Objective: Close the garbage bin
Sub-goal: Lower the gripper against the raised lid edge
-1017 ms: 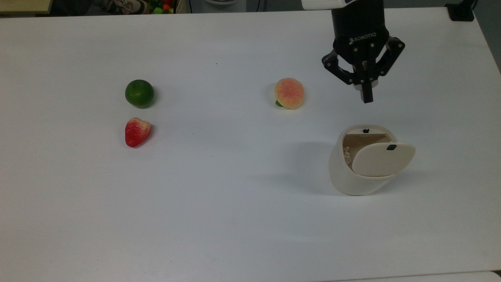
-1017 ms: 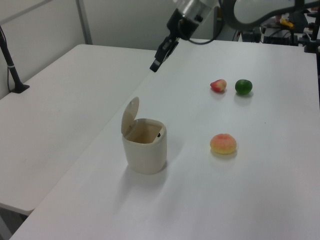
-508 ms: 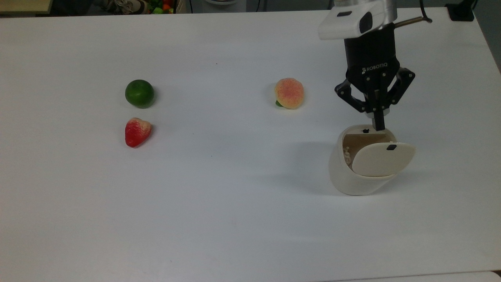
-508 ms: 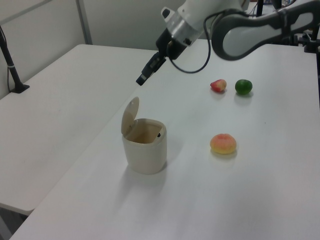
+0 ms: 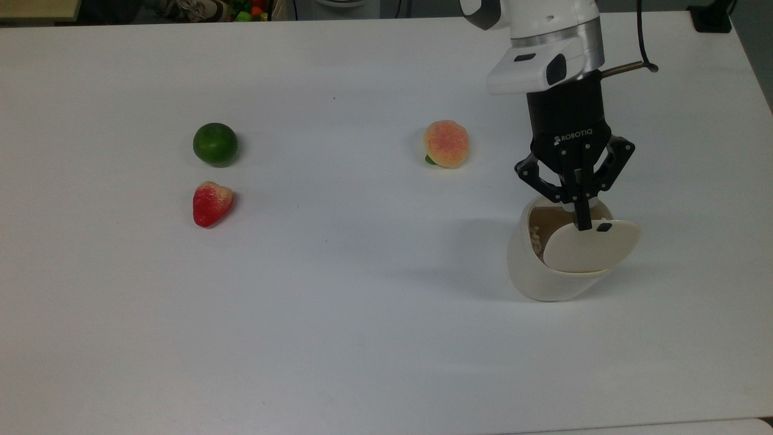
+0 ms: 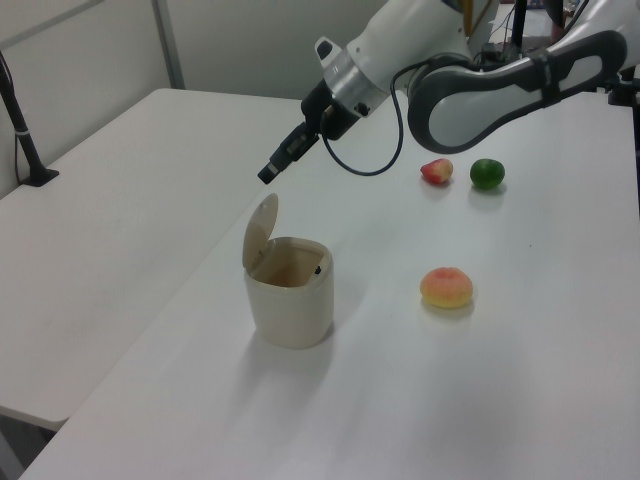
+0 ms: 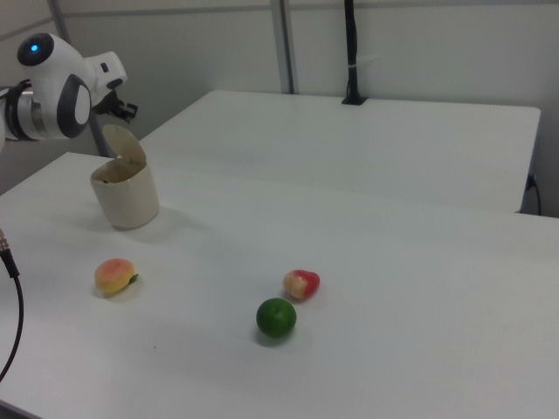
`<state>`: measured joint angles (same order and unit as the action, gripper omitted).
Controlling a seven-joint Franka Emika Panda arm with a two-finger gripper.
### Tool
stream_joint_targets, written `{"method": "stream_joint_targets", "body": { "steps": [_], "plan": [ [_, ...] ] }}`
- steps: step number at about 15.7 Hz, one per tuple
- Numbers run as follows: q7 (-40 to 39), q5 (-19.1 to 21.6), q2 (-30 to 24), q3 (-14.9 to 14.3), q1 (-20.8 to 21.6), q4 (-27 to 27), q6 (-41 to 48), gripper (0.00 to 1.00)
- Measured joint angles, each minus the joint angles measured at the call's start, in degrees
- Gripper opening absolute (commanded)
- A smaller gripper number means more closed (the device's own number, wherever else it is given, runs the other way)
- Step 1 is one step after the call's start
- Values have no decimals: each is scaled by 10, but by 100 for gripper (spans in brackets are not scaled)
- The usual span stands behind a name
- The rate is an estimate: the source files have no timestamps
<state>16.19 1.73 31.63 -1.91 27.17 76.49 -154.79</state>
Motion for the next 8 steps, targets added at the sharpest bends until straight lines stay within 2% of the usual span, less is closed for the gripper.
{"method": "stream_joint_targets", "body": {
  "steps": [8],
  "plan": [
    [0, 0, 24, 0, 0, -9, -16, 0]
  ]
}}
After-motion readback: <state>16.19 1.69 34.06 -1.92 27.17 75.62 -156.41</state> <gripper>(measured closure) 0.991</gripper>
